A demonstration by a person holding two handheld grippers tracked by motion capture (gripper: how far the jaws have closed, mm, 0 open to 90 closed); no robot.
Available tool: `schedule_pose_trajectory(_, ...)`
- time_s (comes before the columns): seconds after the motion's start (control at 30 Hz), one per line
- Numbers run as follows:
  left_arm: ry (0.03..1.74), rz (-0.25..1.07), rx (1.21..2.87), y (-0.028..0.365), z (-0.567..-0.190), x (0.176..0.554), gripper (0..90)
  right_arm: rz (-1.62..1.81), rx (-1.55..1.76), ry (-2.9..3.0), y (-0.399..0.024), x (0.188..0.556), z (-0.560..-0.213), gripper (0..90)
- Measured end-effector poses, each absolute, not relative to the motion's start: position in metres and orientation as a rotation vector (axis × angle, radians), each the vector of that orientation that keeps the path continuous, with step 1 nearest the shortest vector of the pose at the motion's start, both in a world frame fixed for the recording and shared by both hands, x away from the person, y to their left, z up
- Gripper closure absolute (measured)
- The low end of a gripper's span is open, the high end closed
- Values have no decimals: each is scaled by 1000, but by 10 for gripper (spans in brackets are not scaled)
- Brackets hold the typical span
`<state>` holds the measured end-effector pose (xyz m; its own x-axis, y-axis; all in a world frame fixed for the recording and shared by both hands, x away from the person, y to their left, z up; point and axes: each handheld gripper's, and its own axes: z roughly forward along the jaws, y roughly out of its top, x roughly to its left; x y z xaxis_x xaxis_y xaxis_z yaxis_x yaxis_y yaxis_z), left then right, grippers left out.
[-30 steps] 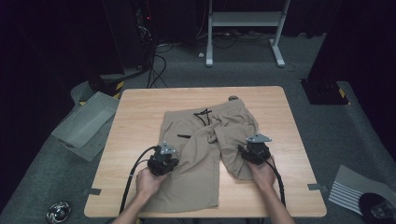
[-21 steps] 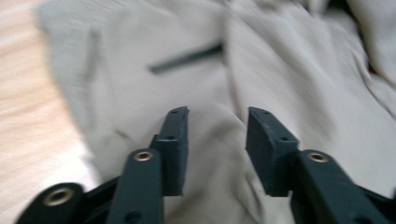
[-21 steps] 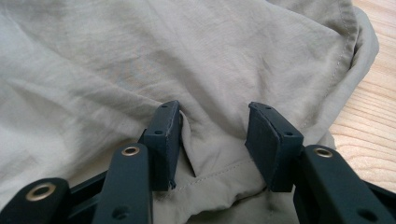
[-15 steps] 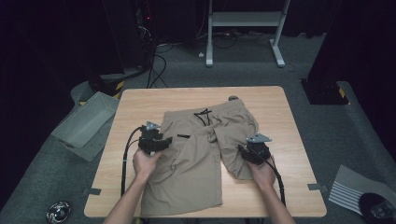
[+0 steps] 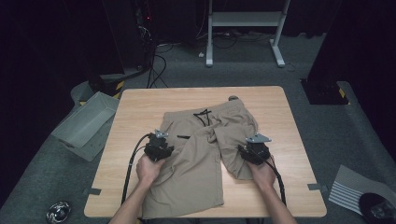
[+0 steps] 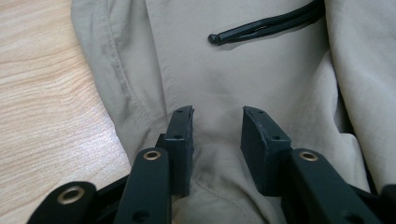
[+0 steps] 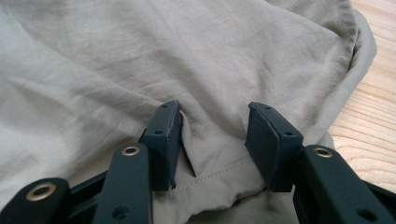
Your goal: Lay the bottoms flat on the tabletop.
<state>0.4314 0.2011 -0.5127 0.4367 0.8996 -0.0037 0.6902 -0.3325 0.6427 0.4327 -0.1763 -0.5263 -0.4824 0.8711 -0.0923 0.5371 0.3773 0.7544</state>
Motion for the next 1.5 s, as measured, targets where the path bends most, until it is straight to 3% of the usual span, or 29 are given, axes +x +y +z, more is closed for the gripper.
schedule_pose_trajectory(0.3,1392,525,2039,203,-518,460,492,1046,1209,2196,-176,429,-513,494)
schedule_pose_trajectory(0.47,1405,527,2042,203,-517,467,487,1176,990,2246,-148,400,-483,502)
schedule_pose_trajectory(0.67,1394,526,2046,204,-517,466,484,1156,908,2395,-112,401,-499,515)
schedule_pose_trajectory(0.73,1409,550,2044,204,-517,467,468,1145,877,2426,-103,402,-505,542)
schedule_pose_trajectory(0.8,1435,549,2021,207,-518,470,402,1077,815,2472,-93,402,-510,630)
schedule_pose_trajectory(0.93,1459,569,1988,214,-520,475,396,994,762,2555,-89,400,-520,830)
schedule_pose_trajectory(1.03,1466,587,1973,218,-521,478,383,978,731,2568,-97,394,-520,891)
schedule_pose_trajectory(1.27,1510,591,1956,224,-521,479,356,994,723,2575,-125,370,-520,875)
schedule_pose_trajectory(1.4,1517,564,1988,220,-515,473,374,1016,721,2534,-125,370,-512,704)
schedule_pose_trajectory(1.5,1426,569,2045,207,-507,462,372,1131,786,2444,-120,379,-501,642)
